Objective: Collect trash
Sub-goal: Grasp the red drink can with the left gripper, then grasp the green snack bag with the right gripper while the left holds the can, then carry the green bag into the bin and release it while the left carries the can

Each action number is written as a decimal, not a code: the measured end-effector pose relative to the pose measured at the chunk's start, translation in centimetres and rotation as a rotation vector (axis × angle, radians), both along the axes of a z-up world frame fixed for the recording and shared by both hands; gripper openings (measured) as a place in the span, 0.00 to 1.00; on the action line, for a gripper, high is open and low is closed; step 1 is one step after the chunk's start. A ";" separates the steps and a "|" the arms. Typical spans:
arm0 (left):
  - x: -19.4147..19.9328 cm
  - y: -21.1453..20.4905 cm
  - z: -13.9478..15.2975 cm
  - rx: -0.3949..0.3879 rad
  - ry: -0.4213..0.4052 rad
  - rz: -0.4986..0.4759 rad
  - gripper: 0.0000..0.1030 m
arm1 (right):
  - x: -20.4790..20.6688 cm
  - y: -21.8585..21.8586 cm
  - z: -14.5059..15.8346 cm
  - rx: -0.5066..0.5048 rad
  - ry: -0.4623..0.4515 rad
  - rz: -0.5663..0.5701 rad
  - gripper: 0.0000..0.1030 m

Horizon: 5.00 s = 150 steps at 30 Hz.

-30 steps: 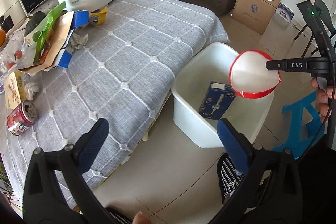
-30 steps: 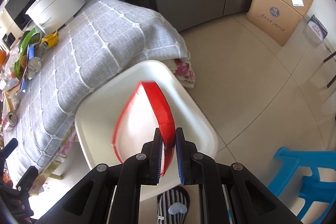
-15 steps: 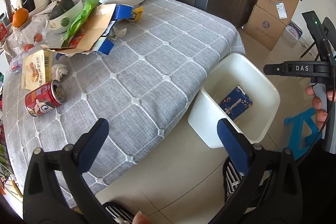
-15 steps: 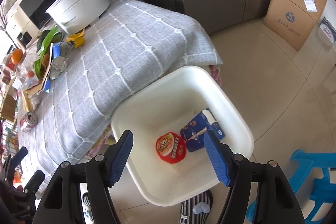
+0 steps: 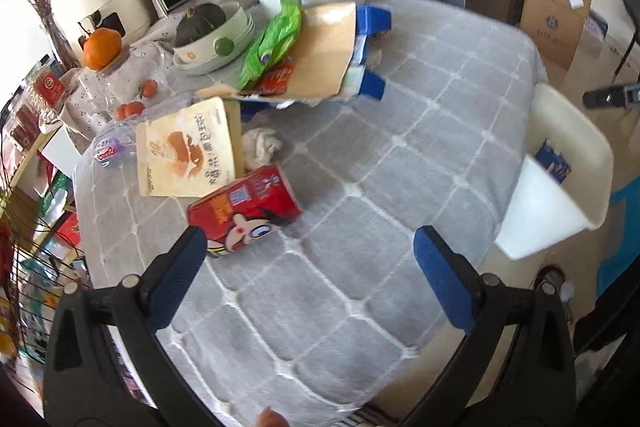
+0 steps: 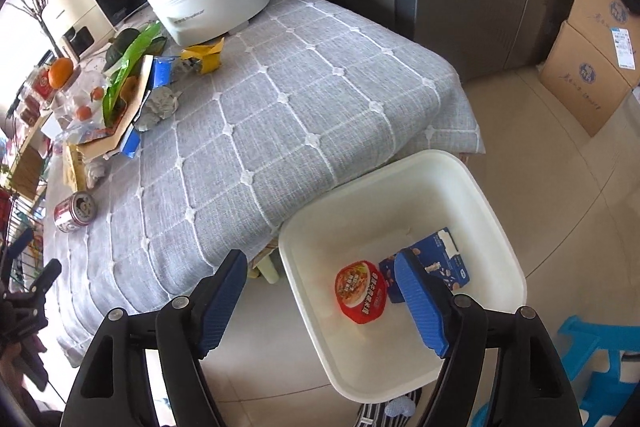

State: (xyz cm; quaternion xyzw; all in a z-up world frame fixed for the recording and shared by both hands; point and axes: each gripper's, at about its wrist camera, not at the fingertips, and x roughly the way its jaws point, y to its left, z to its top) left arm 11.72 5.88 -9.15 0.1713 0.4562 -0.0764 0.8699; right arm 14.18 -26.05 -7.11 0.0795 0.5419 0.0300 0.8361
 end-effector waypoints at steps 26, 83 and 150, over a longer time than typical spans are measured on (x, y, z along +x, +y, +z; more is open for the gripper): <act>5.9 2.9 -4.8 -0.166 0.341 -0.027 0.56 | 4.2 7.0 -0.1 0.032 0.035 0.108 0.75; 0.3 16.0 3.4 -0.616 -0.150 0.472 0.53 | 23.0 27.8 -1.0 0.304 -0.178 0.202 0.18; -1.2 -19.5 2.7 -0.489 0.074 -0.176 0.53 | -2.3 -11.4 -6.2 0.151 0.233 -0.028 0.23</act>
